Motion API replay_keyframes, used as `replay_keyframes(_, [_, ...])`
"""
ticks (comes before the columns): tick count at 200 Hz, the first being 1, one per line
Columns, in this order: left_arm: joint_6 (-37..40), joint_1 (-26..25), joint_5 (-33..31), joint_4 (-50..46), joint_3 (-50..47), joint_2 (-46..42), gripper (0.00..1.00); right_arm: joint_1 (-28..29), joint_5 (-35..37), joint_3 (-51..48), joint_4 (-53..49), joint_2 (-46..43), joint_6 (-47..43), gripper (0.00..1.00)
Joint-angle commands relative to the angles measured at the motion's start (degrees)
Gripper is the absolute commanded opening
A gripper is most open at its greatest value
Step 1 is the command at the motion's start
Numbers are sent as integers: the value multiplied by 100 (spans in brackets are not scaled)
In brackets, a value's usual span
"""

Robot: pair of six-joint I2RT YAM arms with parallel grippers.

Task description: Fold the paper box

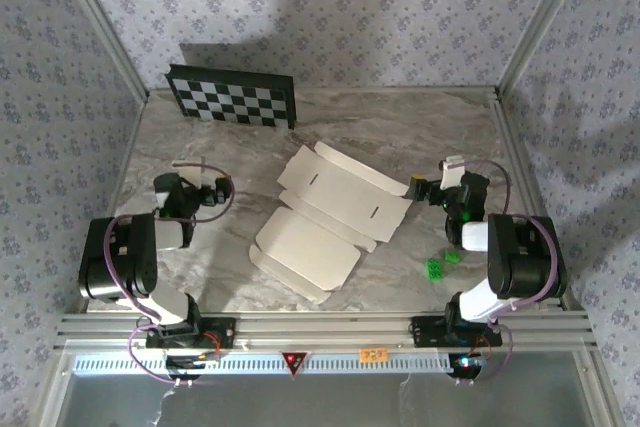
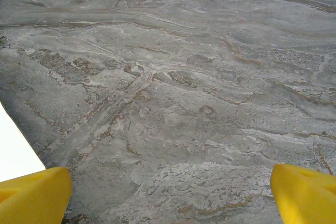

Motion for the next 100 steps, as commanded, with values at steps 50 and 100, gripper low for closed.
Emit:
replay_keyframes(50, [83,-66,8,210,-52,-16,100,-14,-17,-81,126,13,-73,99])
replay_keyframes(100, [79,-58,10,206,-59,-1,100,-19,-20,-77,123,19,-67,99])
